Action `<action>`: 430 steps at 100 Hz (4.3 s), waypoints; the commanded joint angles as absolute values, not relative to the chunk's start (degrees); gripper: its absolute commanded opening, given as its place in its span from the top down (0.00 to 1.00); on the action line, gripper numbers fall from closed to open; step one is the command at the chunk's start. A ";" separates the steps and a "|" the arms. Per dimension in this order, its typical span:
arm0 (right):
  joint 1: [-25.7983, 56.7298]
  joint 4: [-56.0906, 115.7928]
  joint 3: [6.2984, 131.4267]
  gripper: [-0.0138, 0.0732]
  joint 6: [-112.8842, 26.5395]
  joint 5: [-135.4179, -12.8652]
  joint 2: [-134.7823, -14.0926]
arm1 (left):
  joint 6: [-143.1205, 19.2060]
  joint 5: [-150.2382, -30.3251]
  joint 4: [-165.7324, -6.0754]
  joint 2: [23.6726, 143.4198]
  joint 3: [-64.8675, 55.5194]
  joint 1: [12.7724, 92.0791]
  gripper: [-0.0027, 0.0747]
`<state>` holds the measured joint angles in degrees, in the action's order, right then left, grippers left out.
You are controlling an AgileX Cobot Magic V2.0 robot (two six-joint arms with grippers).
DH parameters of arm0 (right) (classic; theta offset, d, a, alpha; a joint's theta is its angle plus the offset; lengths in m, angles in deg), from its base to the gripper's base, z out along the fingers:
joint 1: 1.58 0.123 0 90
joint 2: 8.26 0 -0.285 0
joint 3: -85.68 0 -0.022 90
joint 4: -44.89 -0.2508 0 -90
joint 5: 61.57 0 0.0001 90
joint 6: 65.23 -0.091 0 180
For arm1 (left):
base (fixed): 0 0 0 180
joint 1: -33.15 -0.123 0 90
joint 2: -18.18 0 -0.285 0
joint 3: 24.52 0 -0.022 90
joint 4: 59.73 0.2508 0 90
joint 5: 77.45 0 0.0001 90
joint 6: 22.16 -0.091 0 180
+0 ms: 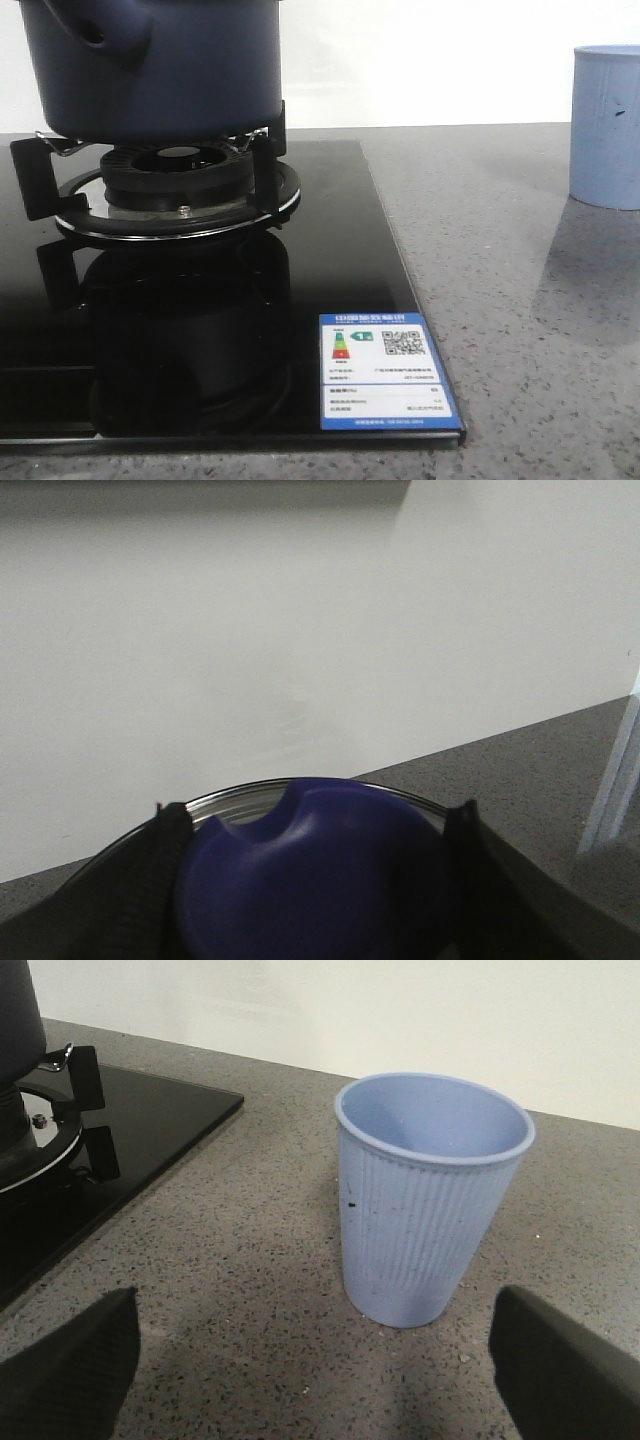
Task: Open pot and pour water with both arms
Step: 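Lower the held lid with the left gripper toward the pot, then seat the lid on the pot and open the left gripper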
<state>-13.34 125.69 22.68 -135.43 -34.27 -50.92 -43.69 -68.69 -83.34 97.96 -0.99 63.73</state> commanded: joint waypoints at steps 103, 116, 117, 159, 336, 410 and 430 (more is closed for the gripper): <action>-13.52 124.51 24.10 0.10 -135.71 -33.49 -50.80 | -43.49 -61.75 -83.48 101.44 -3.11 64.27 0.43; -13.52 124.51 24.10 0.10 -135.71 -33.49 -50.80 | -43.49 -62.62 -83.48 100.61 -3.11 64.27 0.43; -13.52 124.51 24.10 0.10 -135.71 -33.49 -50.80 | -43.49 -62.62 -83.48 100.53 -3.11 64.27 0.43; -13.52 124.51 24.10 0.10 -135.71 -32.59 -50.80 | -43.49 -64.32 -83.22 99.41 -3.11 64.27 0.43; -10.85 113.33 37.43 0.91 -136.90 -25.18 -50.80 | -43.59 -82.71 -81.47 72.32 -2.87 48.06 0.98; -10.85 114.15 15.50 0.91 -138.13 -31.17 -28.87 | -43.46 -76.86 -85.55 30.25 38.34 46.48 0.99; -10.85 114.48 15.13 0.91 -138.13 -31.44 -28.87 | -43.46 -76.76 -85.55 29.51 39.96 46.48 0.99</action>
<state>-10.87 116.00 13.77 -138.06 -32.07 -28.58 -43.72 -81.17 -84.85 29.03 41.19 46.54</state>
